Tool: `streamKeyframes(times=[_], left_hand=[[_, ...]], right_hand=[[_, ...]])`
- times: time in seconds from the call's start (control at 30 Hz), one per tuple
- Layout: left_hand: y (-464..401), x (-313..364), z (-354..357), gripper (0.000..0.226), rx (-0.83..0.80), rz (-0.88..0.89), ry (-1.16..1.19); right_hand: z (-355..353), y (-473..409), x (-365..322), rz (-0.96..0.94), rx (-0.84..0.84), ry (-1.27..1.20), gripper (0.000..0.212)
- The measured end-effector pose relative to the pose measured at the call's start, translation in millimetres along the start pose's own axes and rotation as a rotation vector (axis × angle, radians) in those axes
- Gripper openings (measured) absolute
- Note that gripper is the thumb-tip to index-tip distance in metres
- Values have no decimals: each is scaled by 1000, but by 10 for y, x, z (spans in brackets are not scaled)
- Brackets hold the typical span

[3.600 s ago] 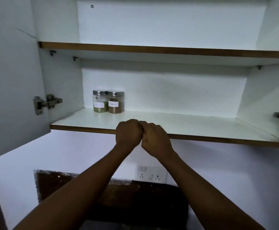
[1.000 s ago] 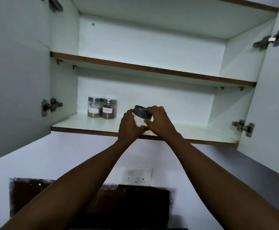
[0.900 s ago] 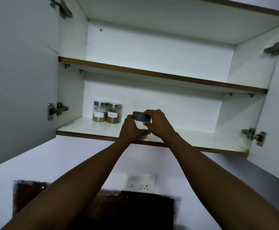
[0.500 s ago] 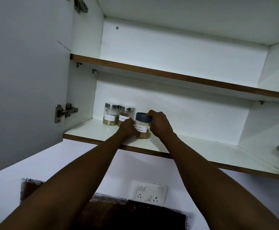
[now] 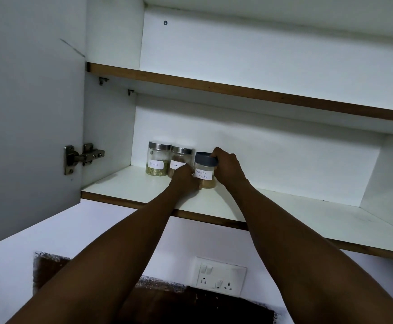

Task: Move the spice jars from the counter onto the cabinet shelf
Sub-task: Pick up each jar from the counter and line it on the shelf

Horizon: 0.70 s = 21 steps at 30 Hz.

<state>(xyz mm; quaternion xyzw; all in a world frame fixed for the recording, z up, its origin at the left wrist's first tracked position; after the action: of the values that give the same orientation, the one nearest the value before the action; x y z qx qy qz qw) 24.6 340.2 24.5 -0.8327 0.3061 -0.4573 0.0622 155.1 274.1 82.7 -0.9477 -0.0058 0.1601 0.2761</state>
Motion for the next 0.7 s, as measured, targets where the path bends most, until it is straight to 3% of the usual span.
streamKeyframes(times=[0.37, 0.47, 0.7], left_hand=[[0, -11, 27, 9, -9, 52, -88], [-5, -14, 35, 14, -9, 44, -77], [-47, -53, 42, 18, -9, 30, -90]], right_hand=[[138, -180, 112, 12, -11, -3, 30], [169, -214, 133, -20, -6, -7, 33], [324, -43, 211, -66, 97, -158, 59]])
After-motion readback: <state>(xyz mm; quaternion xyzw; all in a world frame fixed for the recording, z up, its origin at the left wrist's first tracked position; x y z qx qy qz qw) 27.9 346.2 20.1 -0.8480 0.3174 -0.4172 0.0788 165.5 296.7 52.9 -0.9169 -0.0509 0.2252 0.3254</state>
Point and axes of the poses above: each hand's wrist, its own y-axis away from the middle knuckle, its own z-axis out of the palm, x = y × z, the point moved 4 cm from there along -y, towards the middle knuckle, and after that the axes turned 10 degrees about -x, right-handed, at the moved point
